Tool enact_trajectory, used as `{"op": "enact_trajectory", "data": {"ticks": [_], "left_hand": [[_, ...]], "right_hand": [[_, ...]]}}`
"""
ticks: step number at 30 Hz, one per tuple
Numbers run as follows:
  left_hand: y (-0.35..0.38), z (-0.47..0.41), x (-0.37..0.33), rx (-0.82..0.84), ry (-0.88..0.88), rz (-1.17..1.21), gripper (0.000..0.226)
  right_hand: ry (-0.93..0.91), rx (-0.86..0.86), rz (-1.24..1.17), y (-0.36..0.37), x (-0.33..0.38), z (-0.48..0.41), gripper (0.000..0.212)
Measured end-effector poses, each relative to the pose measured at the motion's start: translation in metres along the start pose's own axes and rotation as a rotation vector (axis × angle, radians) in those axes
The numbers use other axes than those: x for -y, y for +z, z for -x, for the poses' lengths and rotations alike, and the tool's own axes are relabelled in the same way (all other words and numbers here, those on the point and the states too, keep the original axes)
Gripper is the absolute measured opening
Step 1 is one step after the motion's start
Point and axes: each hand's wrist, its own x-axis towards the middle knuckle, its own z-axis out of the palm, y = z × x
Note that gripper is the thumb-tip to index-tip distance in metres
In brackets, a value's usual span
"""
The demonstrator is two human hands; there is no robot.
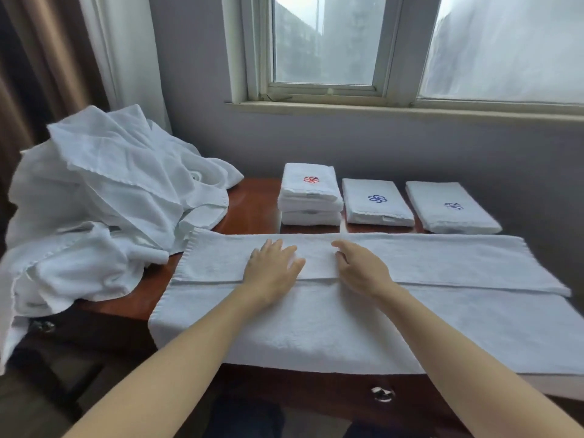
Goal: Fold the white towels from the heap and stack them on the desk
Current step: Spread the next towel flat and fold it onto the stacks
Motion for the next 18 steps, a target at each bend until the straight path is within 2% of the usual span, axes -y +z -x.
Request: {"op": "enact_trajectory", "data": {"ticks": [3, 8, 18], "left_hand": [[0.015, -0.016, -0.011, 0.07, -0.028, -0.109, 0.063], [0.022, -0.047, -0.008, 0.096, 0.028, -0.181, 0.068], [0.027, -0.063, -0.019, 0.065, 0.085, -0.164, 0.065]], "right_hand": [[-0.039, 0.077, 0.116, 0.002, -0.018, -0.001, 0.044], [0.076, 0.165, 0.255, -0.004, -0.041, -0.014, 0.066], [0.107, 0.128, 0.281, -0.009, -0.063, -0.017, 0.071]]}}
